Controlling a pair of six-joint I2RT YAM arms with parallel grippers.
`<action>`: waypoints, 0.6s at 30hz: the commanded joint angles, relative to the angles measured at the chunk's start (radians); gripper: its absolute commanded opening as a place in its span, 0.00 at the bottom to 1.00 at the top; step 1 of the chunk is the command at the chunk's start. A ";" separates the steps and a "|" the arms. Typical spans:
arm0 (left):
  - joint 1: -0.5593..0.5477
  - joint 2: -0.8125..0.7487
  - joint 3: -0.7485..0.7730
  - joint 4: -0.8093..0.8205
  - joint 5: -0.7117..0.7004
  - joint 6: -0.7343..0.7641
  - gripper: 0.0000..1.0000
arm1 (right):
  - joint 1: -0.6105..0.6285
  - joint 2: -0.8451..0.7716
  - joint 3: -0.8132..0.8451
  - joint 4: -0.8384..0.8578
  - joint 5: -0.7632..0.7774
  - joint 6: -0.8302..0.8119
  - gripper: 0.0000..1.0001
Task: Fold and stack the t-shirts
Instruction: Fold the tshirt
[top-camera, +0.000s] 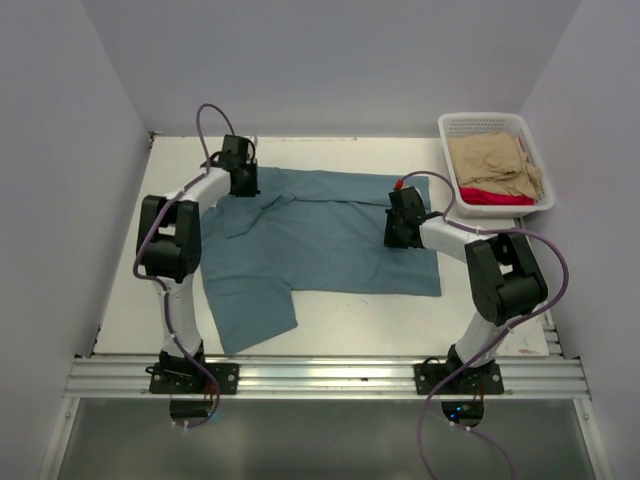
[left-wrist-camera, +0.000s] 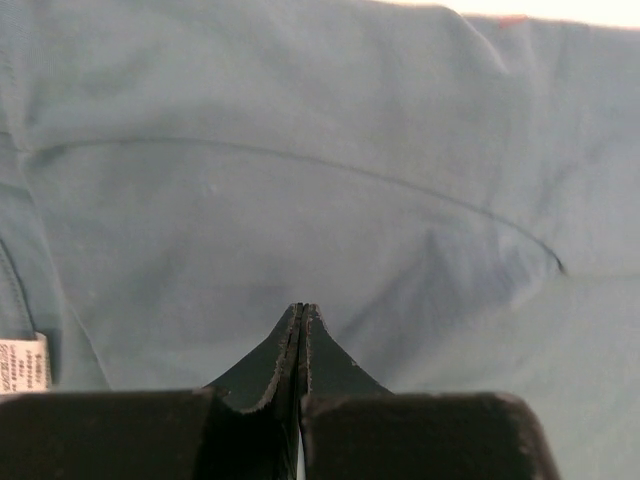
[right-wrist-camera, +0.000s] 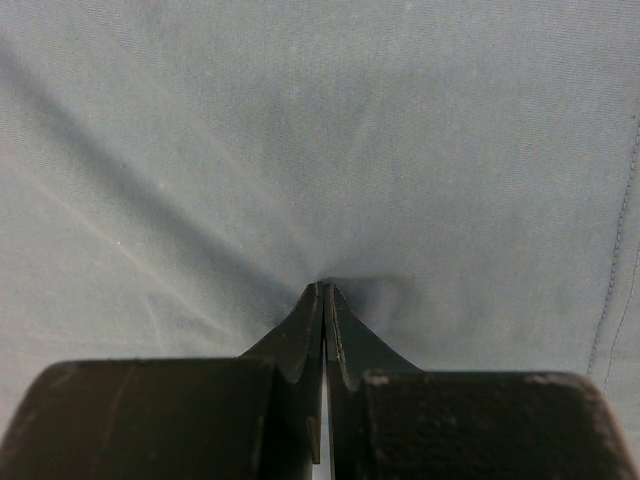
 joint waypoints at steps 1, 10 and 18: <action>-0.036 -0.122 -0.041 0.050 0.107 0.072 0.00 | 0.002 0.027 -0.048 -0.149 0.049 -0.009 0.00; -0.073 -0.112 -0.081 -0.027 0.200 0.123 0.00 | 0.002 0.032 -0.045 -0.147 0.043 -0.011 0.00; -0.073 -0.018 -0.032 -0.064 0.130 0.116 0.00 | 0.002 0.020 -0.049 -0.149 0.052 -0.014 0.00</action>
